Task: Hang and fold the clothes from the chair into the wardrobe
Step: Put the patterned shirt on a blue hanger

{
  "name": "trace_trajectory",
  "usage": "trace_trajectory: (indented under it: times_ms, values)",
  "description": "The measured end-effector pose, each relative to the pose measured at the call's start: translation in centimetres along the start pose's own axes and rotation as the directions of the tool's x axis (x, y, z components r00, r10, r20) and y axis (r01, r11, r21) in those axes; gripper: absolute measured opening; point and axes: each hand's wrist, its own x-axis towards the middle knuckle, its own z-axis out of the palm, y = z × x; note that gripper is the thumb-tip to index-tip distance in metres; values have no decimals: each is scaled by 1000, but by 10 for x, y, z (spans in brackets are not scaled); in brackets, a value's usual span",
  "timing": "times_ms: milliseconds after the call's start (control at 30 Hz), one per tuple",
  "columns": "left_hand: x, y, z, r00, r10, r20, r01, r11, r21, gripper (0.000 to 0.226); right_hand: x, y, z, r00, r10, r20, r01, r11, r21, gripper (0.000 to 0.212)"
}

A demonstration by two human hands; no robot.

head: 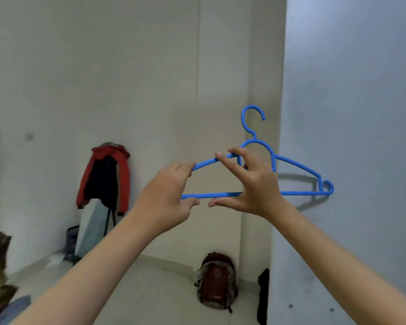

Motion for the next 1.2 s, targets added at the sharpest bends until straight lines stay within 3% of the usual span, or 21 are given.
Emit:
trace_trajectory:
  times_ms: [300, 533, 633, 733, 900, 1033, 1200]
  values:
    - [-125, -140, -135, 971, -233, -55, 238, 908, 345, 70, 78, -184, 145, 983, -164, -81, 182, 928, 326, 84]
    - [-189, -237, -211, 899, -423, -116, 423, 766, 484, 67, 113, -276, 262, 930, -324, -176, 368, 843, 393, 74]
    - [-203, -285, -236, 863, -481, -156, 492, 729, 476, 68, 122, -294, 320, 949, -255, -183, 309, 867, 392, 80]
    - [-214, -334, -256, 819, -541, -192, 562, 689, 457, 68, 136, -302, 374, 979, -197, -56, 198, 842, 502, 91]
    - [-230, -408, -268, 772, -607, -192, 616, 637, 463, 68, 156, -332, 446, 935, -310, 172, 105, 705, 701, 98]
    - [-242, -467, -274, 736, -651, -186, 641, 580, 502, 69, 159, -365, 505, 919, -344, 194, 113, 699, 706, 97]
    - [-253, -550, -277, 745, -638, -194, 627, 571, 530, 71, 166, -405, 568, 933, -233, 274, -28, 713, 701, 92]
